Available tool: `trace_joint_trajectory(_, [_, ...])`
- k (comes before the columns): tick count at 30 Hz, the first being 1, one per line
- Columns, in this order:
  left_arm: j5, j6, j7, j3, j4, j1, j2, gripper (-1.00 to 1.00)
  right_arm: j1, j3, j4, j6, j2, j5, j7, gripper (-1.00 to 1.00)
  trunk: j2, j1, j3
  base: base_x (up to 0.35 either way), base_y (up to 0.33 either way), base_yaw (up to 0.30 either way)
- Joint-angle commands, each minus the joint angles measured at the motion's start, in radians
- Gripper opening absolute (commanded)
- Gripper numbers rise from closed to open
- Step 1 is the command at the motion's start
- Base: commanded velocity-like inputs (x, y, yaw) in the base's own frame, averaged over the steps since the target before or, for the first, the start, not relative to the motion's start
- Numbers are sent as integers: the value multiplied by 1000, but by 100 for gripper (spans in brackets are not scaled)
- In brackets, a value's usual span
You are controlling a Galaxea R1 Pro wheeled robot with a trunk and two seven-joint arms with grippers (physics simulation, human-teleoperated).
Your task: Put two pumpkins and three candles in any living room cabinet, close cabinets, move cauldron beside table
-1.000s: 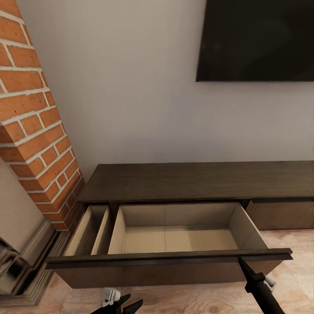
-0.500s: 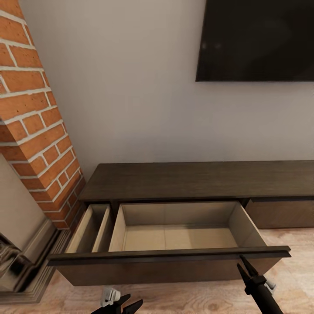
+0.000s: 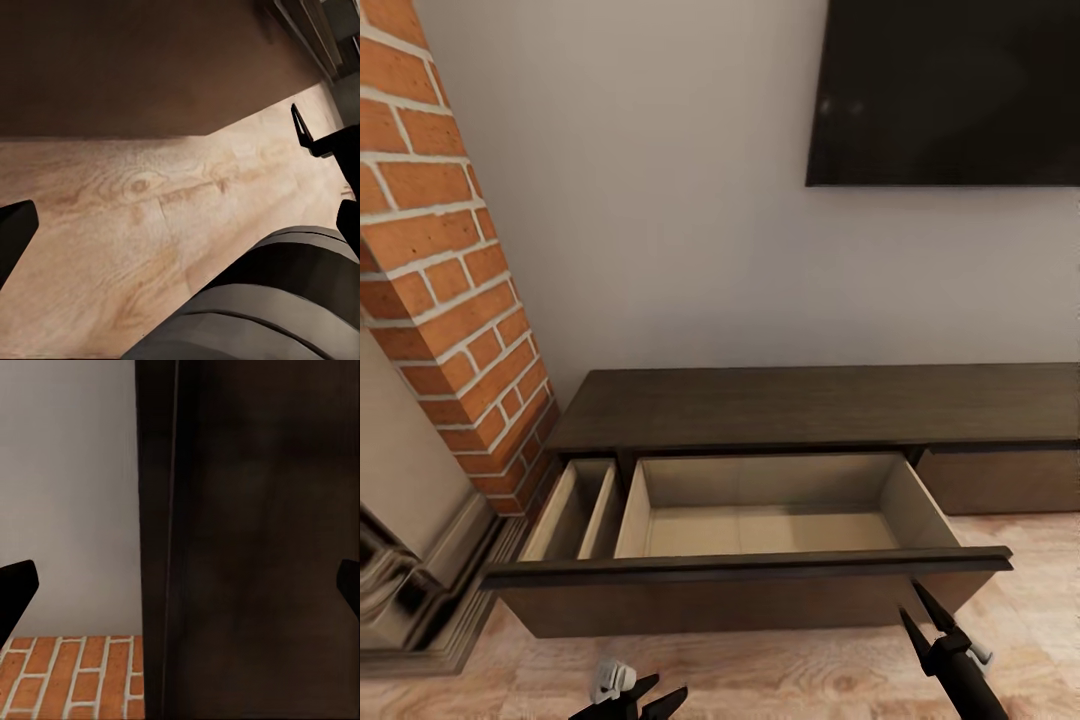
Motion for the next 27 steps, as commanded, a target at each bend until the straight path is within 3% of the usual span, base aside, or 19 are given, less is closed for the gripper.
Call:
trace_joint_trajectory(1, [10, 5, -2, -3, 0, -1, 1, 100, -1, -1, 1, 9, 0, -4, 2, 100, 0, -1, -1, -229, 0, 0])
trace_joint_trajectory(13, [10, 4, -2, -3, 0, -1, 1, 100, -1, 1, -5, 9, -1, 0, 4, 100, 0, -1, -1, -185, 0, 0])
trace_joint_trajectory(24, [10, 3, -5, -3, 0, -1, 1, 100, 4, 3, -6, 11, -17, 5, 4, 100, 0, -1, -1, -26, 0, 0])
trace_joint_trajectory(27, [11, 3, -4, -3, 0, -1, 1, 100, 4, 3, -6, 11, -19, 5, 6, 100, 0, -2, 11, -2, 0, 0])
